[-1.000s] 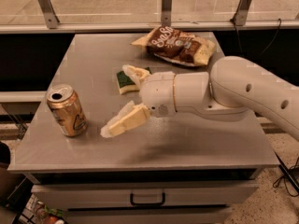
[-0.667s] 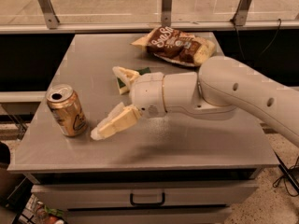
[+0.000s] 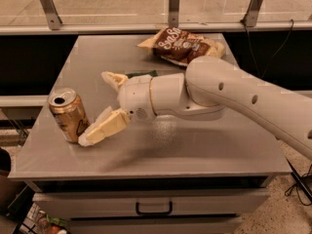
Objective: Knock orange can over
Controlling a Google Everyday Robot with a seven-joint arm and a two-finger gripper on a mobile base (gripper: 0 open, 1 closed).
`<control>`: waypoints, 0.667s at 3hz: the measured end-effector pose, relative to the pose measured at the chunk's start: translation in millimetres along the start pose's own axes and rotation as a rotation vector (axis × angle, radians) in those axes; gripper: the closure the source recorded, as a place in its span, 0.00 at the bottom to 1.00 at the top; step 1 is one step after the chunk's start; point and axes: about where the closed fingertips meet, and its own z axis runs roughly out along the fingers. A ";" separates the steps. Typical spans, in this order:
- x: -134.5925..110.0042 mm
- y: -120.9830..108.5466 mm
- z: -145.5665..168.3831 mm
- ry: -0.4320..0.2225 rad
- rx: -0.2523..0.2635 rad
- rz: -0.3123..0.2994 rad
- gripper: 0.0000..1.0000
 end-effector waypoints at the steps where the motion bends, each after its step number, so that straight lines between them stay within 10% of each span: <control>1: 2.4 2.0 19.0 -0.017 -0.013 0.013 0.00; 2: 7.1 3.6 29.2 -0.055 -0.005 0.032 0.00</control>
Offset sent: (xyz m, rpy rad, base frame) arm 0.0033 0.0326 -0.0241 0.1115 0.0429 -0.0162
